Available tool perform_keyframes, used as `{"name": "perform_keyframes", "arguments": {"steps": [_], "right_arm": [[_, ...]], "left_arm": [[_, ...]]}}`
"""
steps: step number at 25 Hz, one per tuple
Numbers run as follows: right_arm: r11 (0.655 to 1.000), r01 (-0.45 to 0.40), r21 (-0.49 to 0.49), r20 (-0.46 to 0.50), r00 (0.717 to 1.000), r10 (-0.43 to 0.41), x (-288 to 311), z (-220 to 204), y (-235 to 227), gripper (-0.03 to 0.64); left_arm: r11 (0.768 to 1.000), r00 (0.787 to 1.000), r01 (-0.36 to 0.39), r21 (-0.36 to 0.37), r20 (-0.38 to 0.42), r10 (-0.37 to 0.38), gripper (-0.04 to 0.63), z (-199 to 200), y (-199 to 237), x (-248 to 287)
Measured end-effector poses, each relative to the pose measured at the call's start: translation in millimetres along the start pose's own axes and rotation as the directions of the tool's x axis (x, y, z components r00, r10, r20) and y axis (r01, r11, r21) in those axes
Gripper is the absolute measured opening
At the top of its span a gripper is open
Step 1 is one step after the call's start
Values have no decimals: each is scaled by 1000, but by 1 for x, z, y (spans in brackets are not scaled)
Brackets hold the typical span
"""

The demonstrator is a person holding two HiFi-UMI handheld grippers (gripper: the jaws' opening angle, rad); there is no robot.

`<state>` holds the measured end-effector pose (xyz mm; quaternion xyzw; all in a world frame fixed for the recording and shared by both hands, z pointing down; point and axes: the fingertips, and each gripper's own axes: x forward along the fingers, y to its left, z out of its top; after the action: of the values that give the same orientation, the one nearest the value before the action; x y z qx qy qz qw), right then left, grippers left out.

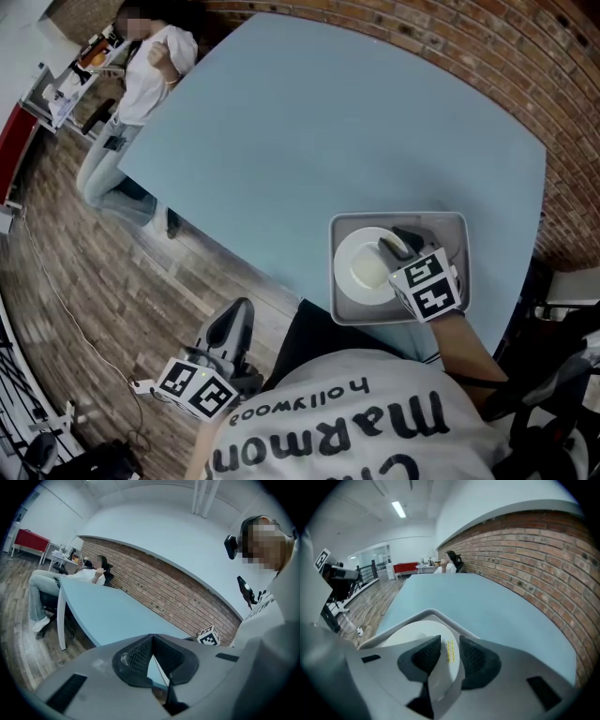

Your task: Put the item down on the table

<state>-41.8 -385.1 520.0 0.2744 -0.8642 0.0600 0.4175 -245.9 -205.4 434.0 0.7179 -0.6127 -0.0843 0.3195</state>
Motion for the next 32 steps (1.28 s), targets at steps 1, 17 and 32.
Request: {"name": "perform_keyframes", "arguments": {"steps": [1, 17, 32], "right_arm": [[998, 18, -68, -6, 1000, -18, 2, -2, -1, 109], [981, 82, -178, 23, 997, -79, 8, -7, 0, 61], [980, -80, 180, 486, 874, -18, -107, 34, -9, 48]], "left_arm": [[1000, 1000, -1, -1, -1, 1, 6, 0, 1, 0], [1000, 1000, -6, -14, -3, 5, 6, -4, 6, -2], [990, 994, 105, 91, -14, -104, 6, -5, -50, 4]]}}
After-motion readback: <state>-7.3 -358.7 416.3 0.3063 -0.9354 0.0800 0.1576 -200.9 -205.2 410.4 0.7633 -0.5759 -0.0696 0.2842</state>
